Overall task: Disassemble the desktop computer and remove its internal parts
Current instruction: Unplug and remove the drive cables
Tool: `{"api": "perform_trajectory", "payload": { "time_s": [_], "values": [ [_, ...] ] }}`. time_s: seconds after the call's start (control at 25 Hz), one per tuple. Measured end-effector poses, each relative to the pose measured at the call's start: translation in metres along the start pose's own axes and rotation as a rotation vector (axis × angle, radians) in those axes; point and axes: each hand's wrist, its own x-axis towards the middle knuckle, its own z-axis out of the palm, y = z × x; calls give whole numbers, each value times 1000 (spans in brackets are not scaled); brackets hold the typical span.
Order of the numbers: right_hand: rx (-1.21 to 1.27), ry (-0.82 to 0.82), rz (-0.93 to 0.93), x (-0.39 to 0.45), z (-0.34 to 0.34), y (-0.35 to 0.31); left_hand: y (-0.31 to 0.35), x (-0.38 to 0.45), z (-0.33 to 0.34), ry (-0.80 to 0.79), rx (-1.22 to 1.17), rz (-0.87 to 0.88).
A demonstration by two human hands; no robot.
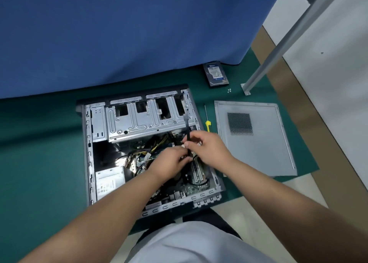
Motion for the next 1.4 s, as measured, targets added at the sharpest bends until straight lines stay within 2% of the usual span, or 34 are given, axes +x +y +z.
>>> {"api": "perform_trajectory", "payload": {
  "time_s": [0.28, 0.44, 0.56, 0.72, 0.84, 1.04, 1.2, 1.4],
  "values": [
    [-45, 26, -13, 7, -5, -3, -11, 3, -7, 91, -98, 0],
    [-92, -9, -32, 15, -3, -6, -11, 12, -6, 168, -143, -107],
    [-159, -18, -46, 23, -6, -1, -9, 21, -9, 168, -198, -199],
    [-311, 5, -139, 40, -9, 7, -7, 27, -9, 113, -195, -213],
    [-364, 4, -225, 57, -15, 10, -7, 13, -6, 77, -102, -242],
    [-647, -100, -389, 90, -15, 8, -11, -20, 1, 125, 106, -194],
    [-827, -94, -429, 109, 6, 21, -23, -35, 9, 134, 298, -143],
    [-887, -66, -432, 116, 12, 29, -34, -18, 4, 128, 516, -102]
  ]
}}
